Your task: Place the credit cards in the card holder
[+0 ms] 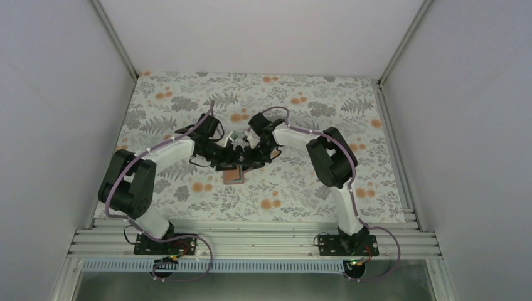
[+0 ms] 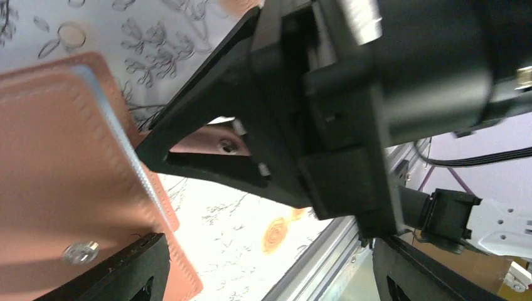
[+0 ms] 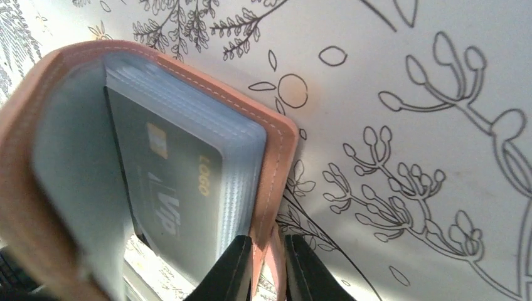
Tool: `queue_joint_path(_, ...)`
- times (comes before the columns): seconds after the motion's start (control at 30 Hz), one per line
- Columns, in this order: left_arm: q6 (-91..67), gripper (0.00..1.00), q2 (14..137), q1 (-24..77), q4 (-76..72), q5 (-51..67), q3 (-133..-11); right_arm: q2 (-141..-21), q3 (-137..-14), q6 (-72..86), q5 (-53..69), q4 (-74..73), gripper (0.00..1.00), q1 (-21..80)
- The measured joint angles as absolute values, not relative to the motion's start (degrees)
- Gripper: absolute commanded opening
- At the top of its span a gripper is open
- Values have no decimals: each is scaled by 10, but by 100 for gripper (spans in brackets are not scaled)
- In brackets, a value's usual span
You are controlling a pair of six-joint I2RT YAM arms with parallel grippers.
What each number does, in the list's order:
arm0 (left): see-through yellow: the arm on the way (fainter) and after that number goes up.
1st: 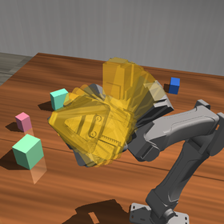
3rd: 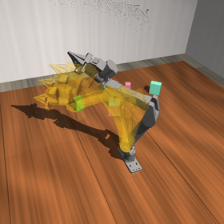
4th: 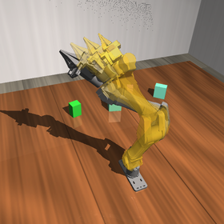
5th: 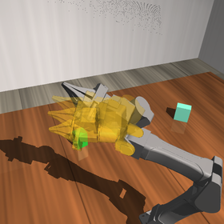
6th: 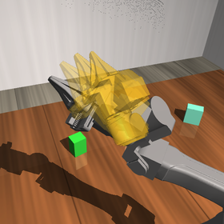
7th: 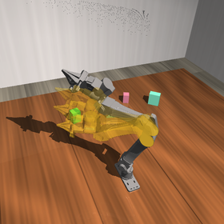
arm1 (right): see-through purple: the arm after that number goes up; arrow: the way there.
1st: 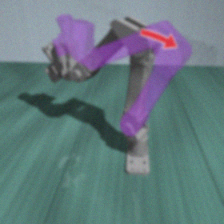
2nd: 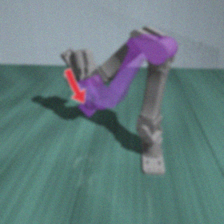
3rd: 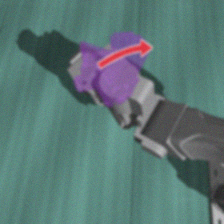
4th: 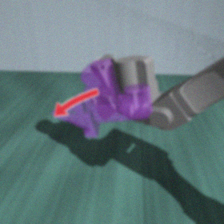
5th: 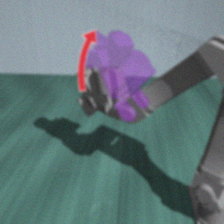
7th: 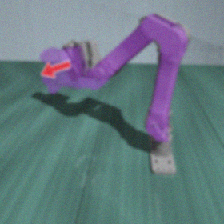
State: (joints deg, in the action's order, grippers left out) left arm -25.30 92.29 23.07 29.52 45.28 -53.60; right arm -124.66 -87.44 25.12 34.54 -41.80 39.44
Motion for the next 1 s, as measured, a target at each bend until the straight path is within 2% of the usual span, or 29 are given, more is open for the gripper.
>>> queue_joint_path(0.17, -237, 76, 917, 230, 345, 433, -596, -1241, -874, 244, 343, -419, 30, 390)
queue_joint_path(0.27, -225, 64, 900, 221, 377, 409, -617, -1237, -873, 239, 340, -420, 33, 387)
queue_joint_path(0.47, -211, 50, 860, 187, 439, 337, -615, -1230, -871, 234, 332, -434, 35, 382)
queue_joint_path(0.63, -215, 28, 849, 165, 456, 270, -581, -1227, -871, 226, 327, -445, 38, 378)
queue_joint_path(0.73, -215, 22, 859, 164, 454, 250, -553, -1226, -871, 223, 325, -452, 42, 375)
queue_joint_path(1.0, -217, 21, 893, 164, 421, 240, -521, -1192, -868, 211, 314, -466, 41, 359)
